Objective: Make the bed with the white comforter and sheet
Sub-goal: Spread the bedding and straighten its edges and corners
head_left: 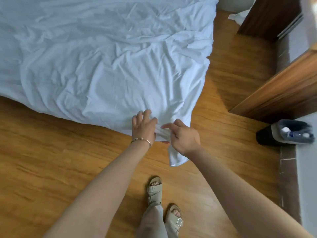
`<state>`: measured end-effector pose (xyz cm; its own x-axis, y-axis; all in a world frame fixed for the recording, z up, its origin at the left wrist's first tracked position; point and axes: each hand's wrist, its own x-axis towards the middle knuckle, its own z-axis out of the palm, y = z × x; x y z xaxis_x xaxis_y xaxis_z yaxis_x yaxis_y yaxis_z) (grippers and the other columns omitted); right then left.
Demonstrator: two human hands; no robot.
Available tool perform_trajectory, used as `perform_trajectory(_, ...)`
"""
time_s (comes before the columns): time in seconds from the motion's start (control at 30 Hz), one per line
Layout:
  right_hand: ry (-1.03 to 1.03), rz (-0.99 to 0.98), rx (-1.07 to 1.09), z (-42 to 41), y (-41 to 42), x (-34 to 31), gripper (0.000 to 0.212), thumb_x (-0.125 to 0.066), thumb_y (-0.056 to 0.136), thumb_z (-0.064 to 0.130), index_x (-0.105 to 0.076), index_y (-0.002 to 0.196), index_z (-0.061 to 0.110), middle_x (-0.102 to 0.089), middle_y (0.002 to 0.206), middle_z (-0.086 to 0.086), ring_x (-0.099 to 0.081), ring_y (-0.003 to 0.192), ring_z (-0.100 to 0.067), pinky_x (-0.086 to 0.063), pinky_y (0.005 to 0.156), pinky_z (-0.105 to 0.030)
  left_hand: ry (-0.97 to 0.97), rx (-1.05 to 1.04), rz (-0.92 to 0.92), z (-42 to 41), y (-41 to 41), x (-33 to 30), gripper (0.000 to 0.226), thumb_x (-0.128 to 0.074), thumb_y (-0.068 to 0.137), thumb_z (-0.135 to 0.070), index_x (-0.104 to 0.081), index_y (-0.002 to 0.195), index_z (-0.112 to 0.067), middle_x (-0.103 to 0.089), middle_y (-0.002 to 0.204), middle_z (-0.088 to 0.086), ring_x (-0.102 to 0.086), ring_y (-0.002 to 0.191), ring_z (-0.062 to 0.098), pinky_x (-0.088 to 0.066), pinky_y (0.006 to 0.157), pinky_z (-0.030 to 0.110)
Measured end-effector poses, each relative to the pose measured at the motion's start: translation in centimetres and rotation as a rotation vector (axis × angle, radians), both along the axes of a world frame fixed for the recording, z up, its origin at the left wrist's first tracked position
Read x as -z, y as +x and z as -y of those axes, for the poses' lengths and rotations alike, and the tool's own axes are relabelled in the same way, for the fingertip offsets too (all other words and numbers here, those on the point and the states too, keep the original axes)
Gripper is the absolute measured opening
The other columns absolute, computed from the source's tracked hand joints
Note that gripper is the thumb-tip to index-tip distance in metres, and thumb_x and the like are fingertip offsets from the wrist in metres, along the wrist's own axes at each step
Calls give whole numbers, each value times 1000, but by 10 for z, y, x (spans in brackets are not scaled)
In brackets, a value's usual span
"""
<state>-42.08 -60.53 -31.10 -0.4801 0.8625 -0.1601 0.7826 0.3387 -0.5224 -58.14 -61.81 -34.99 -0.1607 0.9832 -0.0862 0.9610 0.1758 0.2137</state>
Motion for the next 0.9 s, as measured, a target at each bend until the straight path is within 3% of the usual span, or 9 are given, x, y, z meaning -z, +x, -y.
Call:
perform_trajectory(0.1, 8, 443, -160, -9, 7, 0, 69, -59, 83, 61, -33, 139, 31, -42, 121, 3, -60, 89, -23, -50, 69, -37, -135, -26, -84, -2, -16, -4, 39, -54, 83, -4, -57, 114, -27, -56, 116, -2, -46, 120, 20, -9, 117, 44)
perform_trajectory(0.17, 136, 532, -223, -10, 9, -1, 37, -71, 83, 38, -53, 111, 22, -42, 99, 3, -51, 61, -20, -39, 49, -28, -157, 21, -118, -1, -24, -10, 42, -46, 86, 0, -53, 120, -24, -61, 105, -1, -56, 105, 20, -19, 115, 39)
perform_trajectory(0.23, 292, 464, -272, -11, 10, -6, 28, -85, 59, 13, -61, 74, 16, -53, 91, 0, -47, 56, -19, -34, 47, -21, -167, 98, -167, 3, -30, -17, 38, -46, 89, -2, -52, 121, -21, -62, 107, 2, -58, 100, 25, -39, 86, 33)
perform_trajectory(0.33, 126, 368, -313, -16, 9, -9, 30, -69, 76, 3, -63, 106, 7, -45, 142, -6, -59, 109, -30, -41, 74, -29, -291, 126, -179, 12, -37, -28, 25, -50, 96, -17, -48, 121, -19, -62, 113, 8, -58, 103, 32, -38, 72, 33)
perform_trajectory(0.47, 0, 396, -286, -4, 10, -4, 37, -49, 90, 8, -45, 126, 13, -54, 116, -8, -61, 96, -36, -37, 65, -33, -413, 152, -128, 23, -39, -35, 42, -54, 94, -46, -46, 124, -17, -59, 118, 6, -56, 108, 30, -42, 85, 35)
perform_trajectory(0.53, -48, 350, -224, 6, 11, -1, 52, -54, 94, 34, -35, 141, 22, -57, 122, -4, -61, 101, -35, -38, 69, -32, -452, 142, -65, 28, -39, -39, 66, -64, 78, -64, -44, 123, -20, -58, 116, 3, -56, 107, 27, -42, 84, 34)
perform_trajectory(0.6, -125, 353, -179, 15, 13, 1, 88, -58, 85, 62, -14, 153, 26, -49, 133, -1, -62, 101, -33, -42, 74, -36, -479, 176, -97, 32, -37, -40, 76, -73, 75, -55, -36, 133, -23, -58, 120, 3, -56, 110, 26, -42, 88, 32)
perform_trajectory(0.7, -77, 507, -190, 31, 15, 9, 99, -65, 89, 29, 9, 155, 26, -35, 142, -3, -61, 88, -31, -43, 68, -36, -500, 161, -167, 36, -30, -34, 79, -62, 89, -22, -15, 151, -27, -58, 126, 7, -57, 113, 29, -46, 93, 35)
perform_trajectory(0.9, -12, 687, -244, 34, 21, 16, 74, -57, 90, 11, -19, 153, 16, -59, 110, -2, -61, 92, -23, -38, 68, -31, -587, 167, -116, 43, -20, -18, 59, -48, 88, -8, -37, 142, -30, -56, 132, 2, -53, 121, 25, -44, 100, 36)
